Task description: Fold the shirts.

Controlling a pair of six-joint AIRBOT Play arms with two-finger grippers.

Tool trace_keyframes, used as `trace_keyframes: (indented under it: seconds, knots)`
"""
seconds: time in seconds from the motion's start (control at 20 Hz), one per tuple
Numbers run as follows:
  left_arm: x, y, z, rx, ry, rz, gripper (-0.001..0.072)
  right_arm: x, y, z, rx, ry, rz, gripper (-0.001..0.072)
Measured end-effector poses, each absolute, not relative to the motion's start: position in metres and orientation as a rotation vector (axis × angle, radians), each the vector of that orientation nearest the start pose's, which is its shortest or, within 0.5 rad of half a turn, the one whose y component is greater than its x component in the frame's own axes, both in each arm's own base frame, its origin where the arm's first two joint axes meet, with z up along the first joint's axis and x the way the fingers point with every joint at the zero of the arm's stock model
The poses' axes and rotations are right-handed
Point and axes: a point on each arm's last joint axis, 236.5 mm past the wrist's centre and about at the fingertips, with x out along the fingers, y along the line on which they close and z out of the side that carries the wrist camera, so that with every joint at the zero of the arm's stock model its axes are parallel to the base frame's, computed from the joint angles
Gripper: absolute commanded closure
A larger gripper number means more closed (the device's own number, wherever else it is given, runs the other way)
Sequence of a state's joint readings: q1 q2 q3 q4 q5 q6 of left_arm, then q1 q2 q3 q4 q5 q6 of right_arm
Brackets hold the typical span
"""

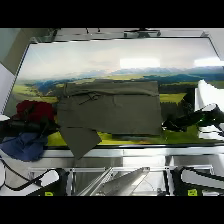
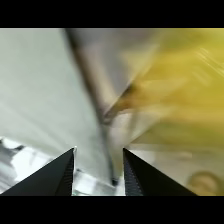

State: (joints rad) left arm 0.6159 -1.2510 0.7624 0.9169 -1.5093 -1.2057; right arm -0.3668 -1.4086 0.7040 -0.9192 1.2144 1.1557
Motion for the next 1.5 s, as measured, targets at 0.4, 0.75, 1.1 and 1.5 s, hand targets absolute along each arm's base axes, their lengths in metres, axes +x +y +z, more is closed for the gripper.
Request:
trace_keyframes:
  seconds: [0.4,0.75,1.1,1.5]
  knots:
    - [0.18,-0.004,-0.073,-0.906,1.593,-0.082,0.0419,0.249,0.091,-0.121,0.789,1.609,0.457,0.0353]
    - [0.177,-0.018,-0.108,-0.893,1.661,-0.074,0.0418,0.248,0.101,-0.119,0.771,1.597,0.518,0.0353]
    - [0.203,-0.046,-0.12,-0.825,1.726,-0.176,0.0421,0.249,0.102,-0.118,0.772,1.59,0.524,0.0353]
    - [0.244,-0.043,-0.116,-0.712,1.643,-0.203,0.0675,0.253,0.099,-0.122,0.742,1.571,0.517,0.0695]
